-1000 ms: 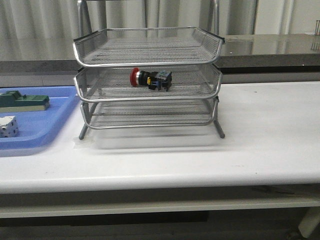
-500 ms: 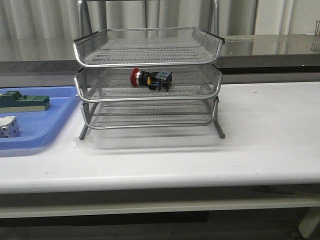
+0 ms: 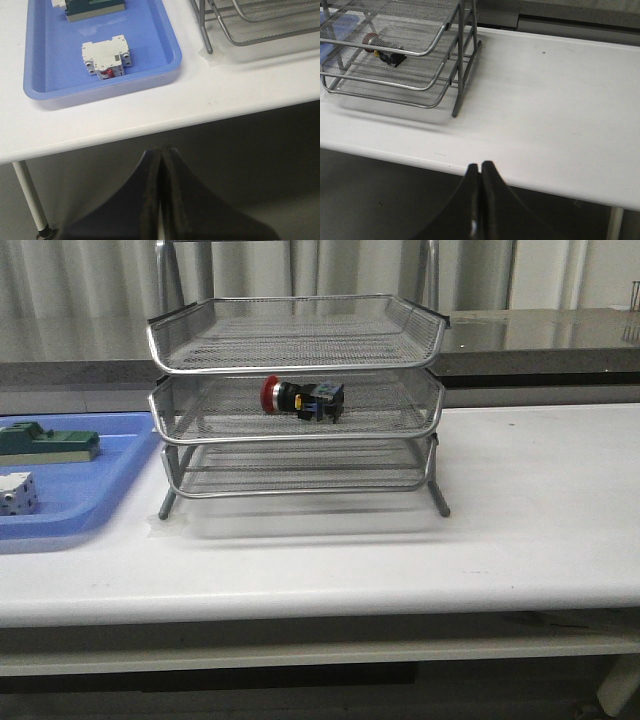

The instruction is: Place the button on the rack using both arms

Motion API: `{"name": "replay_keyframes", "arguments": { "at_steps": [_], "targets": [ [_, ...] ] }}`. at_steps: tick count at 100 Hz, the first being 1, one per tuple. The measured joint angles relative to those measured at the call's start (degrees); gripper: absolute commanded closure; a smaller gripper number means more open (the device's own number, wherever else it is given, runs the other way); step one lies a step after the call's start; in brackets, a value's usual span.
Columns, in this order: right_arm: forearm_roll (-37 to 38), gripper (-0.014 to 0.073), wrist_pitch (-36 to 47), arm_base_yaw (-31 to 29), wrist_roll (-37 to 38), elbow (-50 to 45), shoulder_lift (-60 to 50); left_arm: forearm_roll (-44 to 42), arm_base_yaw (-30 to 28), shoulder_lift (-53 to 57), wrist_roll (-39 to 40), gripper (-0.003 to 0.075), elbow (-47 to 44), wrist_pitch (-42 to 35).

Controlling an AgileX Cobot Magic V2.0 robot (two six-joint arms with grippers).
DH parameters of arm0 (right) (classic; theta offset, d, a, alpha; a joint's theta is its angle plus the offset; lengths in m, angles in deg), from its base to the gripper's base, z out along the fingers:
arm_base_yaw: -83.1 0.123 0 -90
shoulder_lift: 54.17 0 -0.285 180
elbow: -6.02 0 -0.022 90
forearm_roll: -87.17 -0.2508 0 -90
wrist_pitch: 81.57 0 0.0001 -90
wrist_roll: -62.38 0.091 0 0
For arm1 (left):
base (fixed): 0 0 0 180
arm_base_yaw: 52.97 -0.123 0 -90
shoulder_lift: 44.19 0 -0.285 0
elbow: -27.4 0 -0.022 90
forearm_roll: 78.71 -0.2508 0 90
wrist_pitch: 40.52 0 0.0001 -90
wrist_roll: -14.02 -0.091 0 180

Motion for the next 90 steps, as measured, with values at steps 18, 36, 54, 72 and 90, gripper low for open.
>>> {"name": "replay_keyframes", "arguments": {
  "at_steps": [18, 36, 54, 72, 90],
  "targets": [
    [0.5, 0.0653, 0.0, 0.0, 0.0, -0.2, 0.0, 0.0, 0.0, 0.0, 0.0, 0.0741, 0.0, 0.0],
    [1.3, 0.0653, 2.8, 0.0, 0.0, -4.6, -3.3, 0.0, 0.0, 0.0, 0.0, 0.0741, 0.0, 0.0],
    [1.3, 0.0653, 11.5, -1.9, 0.0, -15.1, -11.0, 0.0, 0.0, 0.0, 0.0, 0.0741, 0.0, 0.0],
    [0.0, 0.0653, 22.1, -5.7, 0.0, -26.2, -19.7, 0.0, 0.0, 0.0, 0.0, 0.0741, 0.0, 0.0],
    [-2.0, 0.0653, 27.9, -7.7, 0.0, -34.4, -24.5, 0.0, 0.0, 0.0, 0.0, 0.0741, 0.0, 0.0]
  ]
}}
